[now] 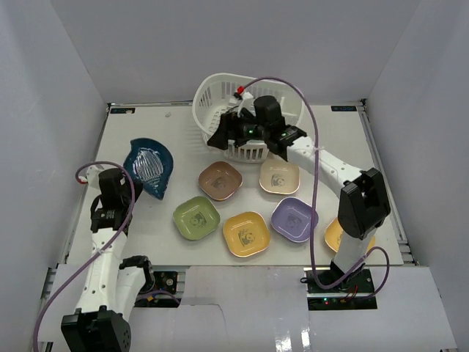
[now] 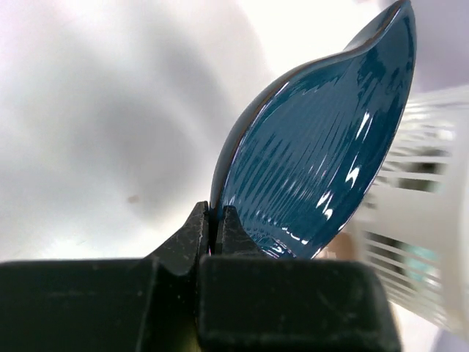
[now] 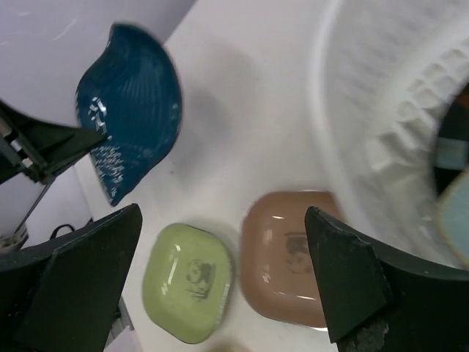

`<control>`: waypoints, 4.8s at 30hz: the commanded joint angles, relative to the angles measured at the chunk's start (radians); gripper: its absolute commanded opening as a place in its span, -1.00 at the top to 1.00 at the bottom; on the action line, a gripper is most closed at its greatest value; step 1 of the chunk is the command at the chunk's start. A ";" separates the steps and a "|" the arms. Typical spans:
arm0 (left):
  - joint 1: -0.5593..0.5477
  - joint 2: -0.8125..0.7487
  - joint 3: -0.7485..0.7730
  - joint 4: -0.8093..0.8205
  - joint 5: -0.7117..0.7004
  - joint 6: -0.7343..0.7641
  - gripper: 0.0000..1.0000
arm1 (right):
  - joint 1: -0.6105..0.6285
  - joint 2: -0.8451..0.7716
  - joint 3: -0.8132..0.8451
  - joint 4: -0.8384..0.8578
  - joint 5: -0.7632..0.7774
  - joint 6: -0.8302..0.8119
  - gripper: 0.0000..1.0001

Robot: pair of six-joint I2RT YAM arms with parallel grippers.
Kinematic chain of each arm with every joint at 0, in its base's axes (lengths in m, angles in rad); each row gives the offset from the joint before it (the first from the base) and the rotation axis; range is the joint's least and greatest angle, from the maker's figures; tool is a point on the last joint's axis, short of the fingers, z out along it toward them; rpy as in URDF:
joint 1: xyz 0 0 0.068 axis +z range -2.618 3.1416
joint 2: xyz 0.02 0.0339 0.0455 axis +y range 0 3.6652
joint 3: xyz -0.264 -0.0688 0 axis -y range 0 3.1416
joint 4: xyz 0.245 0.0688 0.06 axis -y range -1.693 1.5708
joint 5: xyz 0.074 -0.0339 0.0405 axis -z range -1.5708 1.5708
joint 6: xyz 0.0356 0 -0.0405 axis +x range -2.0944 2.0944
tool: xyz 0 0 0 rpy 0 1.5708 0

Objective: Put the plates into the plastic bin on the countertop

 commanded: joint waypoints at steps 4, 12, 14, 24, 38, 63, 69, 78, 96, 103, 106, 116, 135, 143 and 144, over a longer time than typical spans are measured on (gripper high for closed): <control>-0.082 -0.065 0.076 0.197 0.254 0.028 1.00 | 0.164 -0.015 -0.038 0.123 0.122 0.044 -0.82; -0.186 -0.072 0.033 0.297 0.426 0.019 1.00 | 0.167 0.012 -0.039 0.151 0.147 0.128 -0.99; -0.198 -0.072 0.036 0.317 0.447 0.021 1.00 | 0.167 0.022 -0.039 0.140 0.160 0.136 -0.87; -0.269 -0.021 0.131 0.190 0.385 0.103 -0.21 | 0.129 -0.031 -0.036 0.157 0.196 0.174 0.84; -0.270 0.258 0.070 -0.140 0.398 0.271 -0.61 | -0.198 0.129 0.257 0.137 0.153 0.257 0.85; -0.270 0.226 0.145 -0.151 0.397 0.297 -0.54 | -0.270 0.451 0.488 -0.017 0.242 0.119 -0.11; -0.270 0.204 0.221 -0.219 0.344 0.323 -0.53 | -0.271 0.398 0.531 -0.069 0.282 0.057 -0.93; -0.269 0.240 0.148 -0.346 0.195 0.219 -0.49 | -0.242 0.079 0.270 -0.067 0.306 -0.046 -0.93; -0.270 0.312 0.001 -0.120 0.236 0.154 0.79 | 0.031 -0.707 -0.916 -0.101 0.568 0.003 -0.26; -0.270 0.176 0.069 -0.167 0.234 0.202 1.00 | 0.084 -0.704 -0.978 -0.116 0.552 0.046 -0.39; -0.270 0.070 0.132 -0.201 0.228 0.231 1.00 | 0.115 -0.704 -0.958 -0.151 0.579 0.046 -0.40; -0.270 0.195 0.453 -0.058 0.306 0.194 1.00 | 0.210 -0.876 -0.993 -0.366 0.562 0.082 -0.37; -0.462 1.115 1.319 -0.091 0.227 0.241 1.00 | 0.236 -0.848 -1.116 -0.337 0.528 0.087 -0.12; -0.499 1.435 1.728 -0.276 0.109 0.312 1.00 | 0.252 -0.848 -1.111 -0.340 0.575 0.090 0.54; -0.499 1.445 1.729 -0.277 0.102 0.314 1.00 | 0.253 -0.854 -1.110 -0.342 0.579 0.092 0.61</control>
